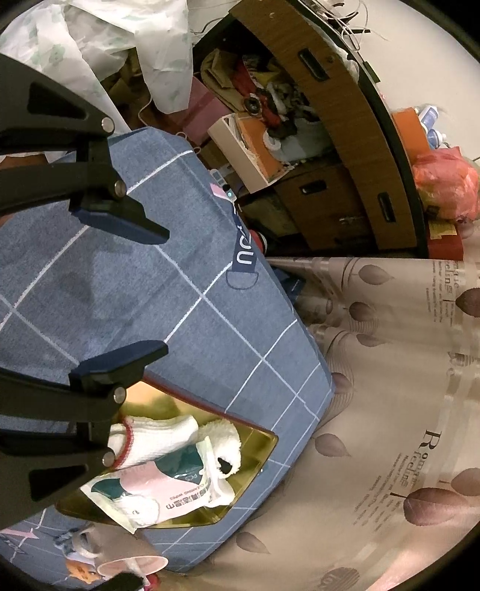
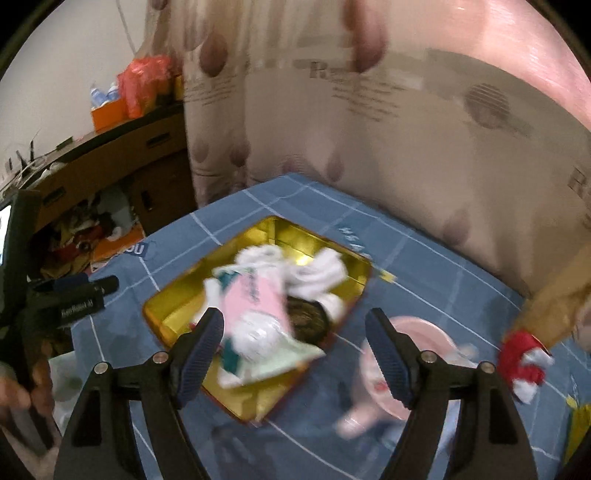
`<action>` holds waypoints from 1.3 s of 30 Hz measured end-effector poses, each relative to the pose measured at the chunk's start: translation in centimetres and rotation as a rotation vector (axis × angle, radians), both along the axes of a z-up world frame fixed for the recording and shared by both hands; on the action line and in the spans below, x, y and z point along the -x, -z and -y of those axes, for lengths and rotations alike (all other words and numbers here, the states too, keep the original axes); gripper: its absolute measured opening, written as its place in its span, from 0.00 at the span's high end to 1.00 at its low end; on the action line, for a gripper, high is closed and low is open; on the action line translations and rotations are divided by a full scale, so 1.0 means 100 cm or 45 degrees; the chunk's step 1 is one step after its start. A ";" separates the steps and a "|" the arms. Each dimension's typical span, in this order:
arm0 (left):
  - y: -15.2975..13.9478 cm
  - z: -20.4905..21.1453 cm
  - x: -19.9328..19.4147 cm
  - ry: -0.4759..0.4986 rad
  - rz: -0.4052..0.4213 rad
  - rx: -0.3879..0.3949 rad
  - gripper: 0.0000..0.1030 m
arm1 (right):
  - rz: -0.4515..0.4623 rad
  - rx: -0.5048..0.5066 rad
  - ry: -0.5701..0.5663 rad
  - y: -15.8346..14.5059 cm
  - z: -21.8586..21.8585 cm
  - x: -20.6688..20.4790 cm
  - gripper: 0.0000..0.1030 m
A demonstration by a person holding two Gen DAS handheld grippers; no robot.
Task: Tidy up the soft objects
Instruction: 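Grasp the red and white cloth bundle with the right gripper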
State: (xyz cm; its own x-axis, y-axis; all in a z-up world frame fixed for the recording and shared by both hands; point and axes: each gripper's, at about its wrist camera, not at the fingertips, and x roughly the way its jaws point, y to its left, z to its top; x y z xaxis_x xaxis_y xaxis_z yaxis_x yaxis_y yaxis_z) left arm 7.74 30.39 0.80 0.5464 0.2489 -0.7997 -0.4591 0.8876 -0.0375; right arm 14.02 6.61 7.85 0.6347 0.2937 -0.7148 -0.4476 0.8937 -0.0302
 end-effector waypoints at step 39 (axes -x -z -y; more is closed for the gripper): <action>0.009 0.048 -0.016 0.224 0.016 -0.132 0.46 | -0.168 0.095 0.754 0.108 0.299 -0.129 0.38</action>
State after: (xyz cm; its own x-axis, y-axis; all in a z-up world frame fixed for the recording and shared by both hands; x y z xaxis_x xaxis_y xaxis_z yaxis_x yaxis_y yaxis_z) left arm 9.36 25.61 -0.11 0.5985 0.2295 -0.7675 -0.2968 0.9534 0.0536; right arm 26.88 -23.30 -2.94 0.5796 -0.1359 -0.8035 0.1202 0.9895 -0.0807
